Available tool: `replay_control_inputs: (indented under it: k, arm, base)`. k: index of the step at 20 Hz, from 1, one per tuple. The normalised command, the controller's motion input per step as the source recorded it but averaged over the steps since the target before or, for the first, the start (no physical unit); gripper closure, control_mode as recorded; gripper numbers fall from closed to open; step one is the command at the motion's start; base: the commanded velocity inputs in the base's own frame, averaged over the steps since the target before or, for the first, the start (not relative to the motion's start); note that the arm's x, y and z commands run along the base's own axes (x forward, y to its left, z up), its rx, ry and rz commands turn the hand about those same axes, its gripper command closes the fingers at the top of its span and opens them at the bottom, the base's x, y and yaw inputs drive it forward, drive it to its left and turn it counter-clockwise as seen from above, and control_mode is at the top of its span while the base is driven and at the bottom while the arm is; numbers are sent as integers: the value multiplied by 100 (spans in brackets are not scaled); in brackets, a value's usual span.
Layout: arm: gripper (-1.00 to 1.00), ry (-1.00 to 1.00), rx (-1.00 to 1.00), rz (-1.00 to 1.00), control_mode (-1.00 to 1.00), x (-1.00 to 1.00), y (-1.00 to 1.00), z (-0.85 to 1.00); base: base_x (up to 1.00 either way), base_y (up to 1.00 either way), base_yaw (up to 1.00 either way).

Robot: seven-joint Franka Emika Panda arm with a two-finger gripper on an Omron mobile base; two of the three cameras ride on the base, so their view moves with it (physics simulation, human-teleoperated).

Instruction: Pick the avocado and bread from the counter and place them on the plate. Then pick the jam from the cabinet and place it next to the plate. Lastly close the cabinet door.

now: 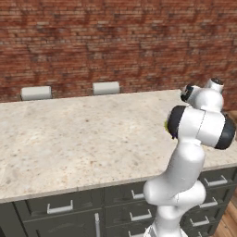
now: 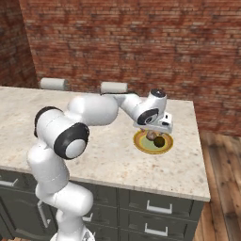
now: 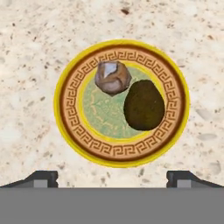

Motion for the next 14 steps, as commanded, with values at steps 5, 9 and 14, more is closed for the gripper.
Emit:
replay_control_inputs:
  k: [5, 9, 14]
  arm:
    - [-100, -17, -19, 0, -100, -93, 72, 36]
    - [-100, -27, -14, 0, -100, -94, 67, 59]
    - [-100, -24, -1, -3, -100, -76, 49, 79]
  base:
    - [0, 0, 0]
    - [0, 0, 0]
    - [0, 0, 0]
